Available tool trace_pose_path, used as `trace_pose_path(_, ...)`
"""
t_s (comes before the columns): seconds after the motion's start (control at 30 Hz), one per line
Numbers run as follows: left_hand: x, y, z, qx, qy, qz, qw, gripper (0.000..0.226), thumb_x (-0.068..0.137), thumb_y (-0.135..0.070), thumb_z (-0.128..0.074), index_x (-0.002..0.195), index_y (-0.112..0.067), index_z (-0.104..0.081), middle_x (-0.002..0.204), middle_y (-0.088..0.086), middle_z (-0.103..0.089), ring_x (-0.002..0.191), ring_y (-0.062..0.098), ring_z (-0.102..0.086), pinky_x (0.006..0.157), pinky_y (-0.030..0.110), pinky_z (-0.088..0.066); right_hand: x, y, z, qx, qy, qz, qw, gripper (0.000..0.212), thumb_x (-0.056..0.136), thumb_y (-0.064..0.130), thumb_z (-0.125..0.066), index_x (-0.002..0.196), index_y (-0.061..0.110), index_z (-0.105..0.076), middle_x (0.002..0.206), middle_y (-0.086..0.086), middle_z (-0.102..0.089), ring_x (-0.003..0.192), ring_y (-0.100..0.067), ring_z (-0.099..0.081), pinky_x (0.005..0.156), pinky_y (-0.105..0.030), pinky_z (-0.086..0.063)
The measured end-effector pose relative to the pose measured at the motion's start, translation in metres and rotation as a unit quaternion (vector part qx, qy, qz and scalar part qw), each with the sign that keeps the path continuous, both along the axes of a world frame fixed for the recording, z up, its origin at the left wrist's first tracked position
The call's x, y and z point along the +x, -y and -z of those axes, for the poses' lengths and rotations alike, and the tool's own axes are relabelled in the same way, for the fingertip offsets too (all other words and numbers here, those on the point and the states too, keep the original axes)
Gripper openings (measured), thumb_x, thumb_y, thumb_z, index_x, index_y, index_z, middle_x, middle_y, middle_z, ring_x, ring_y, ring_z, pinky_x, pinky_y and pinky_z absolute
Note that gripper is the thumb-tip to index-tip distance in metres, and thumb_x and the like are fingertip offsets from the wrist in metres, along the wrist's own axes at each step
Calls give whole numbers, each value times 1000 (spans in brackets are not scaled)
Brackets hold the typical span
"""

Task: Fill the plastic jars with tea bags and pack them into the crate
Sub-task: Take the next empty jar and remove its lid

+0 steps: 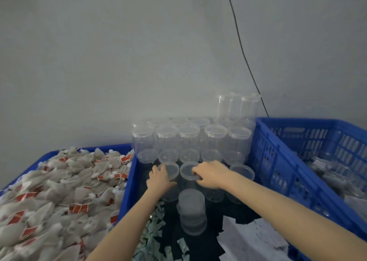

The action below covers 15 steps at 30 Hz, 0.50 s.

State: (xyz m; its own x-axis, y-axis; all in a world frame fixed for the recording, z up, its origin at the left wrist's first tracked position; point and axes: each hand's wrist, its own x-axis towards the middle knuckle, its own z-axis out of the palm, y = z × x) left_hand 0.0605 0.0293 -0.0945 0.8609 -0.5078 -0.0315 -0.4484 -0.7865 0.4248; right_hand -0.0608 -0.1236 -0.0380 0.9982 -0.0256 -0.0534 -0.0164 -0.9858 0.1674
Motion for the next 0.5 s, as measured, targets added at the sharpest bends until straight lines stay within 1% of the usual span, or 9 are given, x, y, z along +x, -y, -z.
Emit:
trace_pose_path(0.07, 3, -4, 8, -30, -4, 2, 1000, 85, 80, -44, -70, 145, -19, -22, 145, 12, -27, 132, 32, -34, 105, 48, -39, 0, -14, 11, 29, -2, -4, 1000, 23, 97, 25, -48, 113, 12, -58, 116, -13, -63, 101, -32, -61, 71, -35, -42)
trace_pose_path(0.13, 4, -6, 9, -63, -4, -4, 998, 84, 79, -46, -70, 144, -17, -26, 143, 11, -32, 128, 29, -41, 102, 45, -43, -3, -27, 20, 66, 13, 1, 998, 22, 96, 25, -48, 111, 13, -59, 116, -13, -64, 100, -33, -62, 72, -36, -46)
trace_pose_path(0.2, 6, -7, 8, -90, -17, -5, 996, 81, 79, -45, -71, 142, -16, -29, 141, 11, -36, 123, 27, -47, 99, 43, -46, -8, -37, 29, 97, 24, 8, 995, 27, 96, 26, -47, 116, 13, -59, 119, -12, -64, 103, -33, -61, 79, -40, -51)
trace_pose_path(0.23, 5, -7, 7, -105, -24, -7, 994, 80, 78, -44, -72, 141, -15, -32, 140, 11, -38, 121, 27, -48, 98, 43, -47, -11, -41, 34, 105, 26, 7, 994, 30, 97, 27, -46, 121, 13, -58, 123, -10, -63, 107, -32, -60, 81, -40, -49)
trace_pose_path(0.3, 4, -9, 4, -137, -28, -19, 990, 77, 76, -43, -74, 138, -15, -37, 138, 10, -40, 119, 25, -51, 97, 41, -48, -19, -46, 43, 123, 34, 1, 992, 32, 97, 27, -46, 125, 14, -56, 127, -7, -60, 113, -30, -59, 81, -37, -45)
trace_pose_path(0.33, 2, -12, 2, -152, -21, -28, 988, 76, 76, -43, -74, 137, -15, -39, 138, 10, -41, 118, 25, -51, 96, 40, -49, -24, -47, 46, 136, 41, 1, 990, 33, 97, 27, -46, 126, 15, -55, 129, -6, -60, 114, -28, -58, 81, -36, -43)
trace_pose_path(0.4, -2, -18, -8, -184, 9, -46, 982, 73, 76, -46, -73, 134, -16, -42, 137, 10, -43, 117, 24, -52, 95, 39, -49, -32, -48, 53, 180, 61, 14, 982, 35, 96, 28, -48, 129, 17, -53, 131, -1, -58, 117, -24, -56, 87, -36, -43)
trace_pose_path(0.47, -9, -24, -22, -214, 51, -62, 974, 72, 75, -48, -72, 134, -19, -42, 138, 9, -42, 119, 25, -48, 94, 37, -46, -38, -46, 58, 252, 89, 48, 962, 41, 94, 30, -52, 134, 23, -49, 136, 5, -54, 120, -18, -53, 95, -33, -42)
trace_pose_path(0.5, -12, -27, -31, -226, 75, -62, 969, 73, 75, -49, -72, 134, -20, -42, 138, 8, -41, 121, 26, -46, 94, 37, -44, -40, -46, 59, 296, 105, 66, 947, 45, 93, 31, -55, 136, 26, -46, 138, 9, -51, 122, -14, -52, 98, -32, -42)
